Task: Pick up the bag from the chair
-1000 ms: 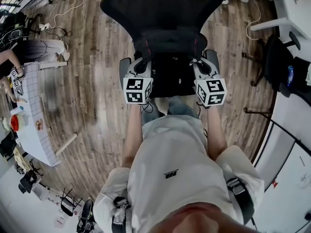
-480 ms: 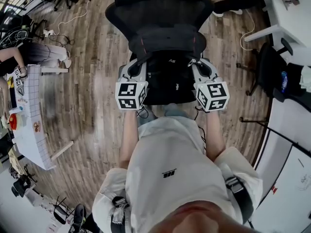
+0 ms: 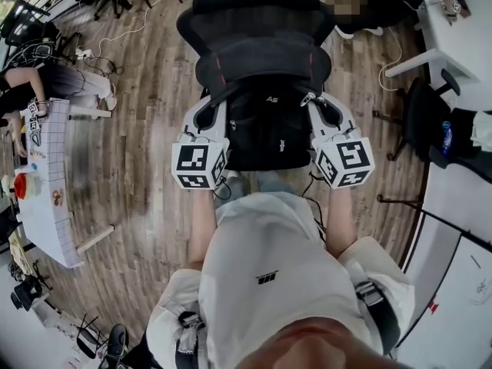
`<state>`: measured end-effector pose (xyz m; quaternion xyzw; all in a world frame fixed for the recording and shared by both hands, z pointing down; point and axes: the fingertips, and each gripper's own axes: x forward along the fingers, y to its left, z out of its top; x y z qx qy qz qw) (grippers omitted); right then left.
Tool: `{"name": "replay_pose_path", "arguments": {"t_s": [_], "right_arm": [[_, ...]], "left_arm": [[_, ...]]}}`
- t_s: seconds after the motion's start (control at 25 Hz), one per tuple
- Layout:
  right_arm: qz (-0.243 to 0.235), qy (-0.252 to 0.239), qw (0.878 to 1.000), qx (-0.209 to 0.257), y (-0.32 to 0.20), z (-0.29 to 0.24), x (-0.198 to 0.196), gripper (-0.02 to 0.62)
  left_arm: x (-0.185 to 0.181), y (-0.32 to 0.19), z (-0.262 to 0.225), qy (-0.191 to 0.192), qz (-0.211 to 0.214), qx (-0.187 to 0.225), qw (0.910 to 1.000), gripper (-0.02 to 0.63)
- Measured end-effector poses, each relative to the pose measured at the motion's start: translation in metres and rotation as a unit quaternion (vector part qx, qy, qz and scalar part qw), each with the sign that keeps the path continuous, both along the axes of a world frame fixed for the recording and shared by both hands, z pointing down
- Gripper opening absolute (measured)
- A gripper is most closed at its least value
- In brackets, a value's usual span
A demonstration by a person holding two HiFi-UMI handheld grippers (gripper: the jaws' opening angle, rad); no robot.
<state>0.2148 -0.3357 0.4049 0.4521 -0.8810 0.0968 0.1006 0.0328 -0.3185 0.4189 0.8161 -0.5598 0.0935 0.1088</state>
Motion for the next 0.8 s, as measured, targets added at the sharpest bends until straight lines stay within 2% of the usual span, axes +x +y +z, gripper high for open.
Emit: {"name": "replay_pose_path", "arguments": {"t_s": [0.28, 0.8], "right_arm": [[0.016, -0.007, 0.999, 0.03, 0.043, -0.028, -0.016, 0.011], [0.063, 0.01, 0.998, 0.028, 0.148, -0.033, -0.026, 0.011]], "left_arm": [[-0.018, 0.041, -0.029, 0.005, 0.022, 0.032, 0.9992, 0.018], [-0.029, 0.137, -0.035, 0.014, 0.06, 0.037, 0.9975, 0.018]]}}
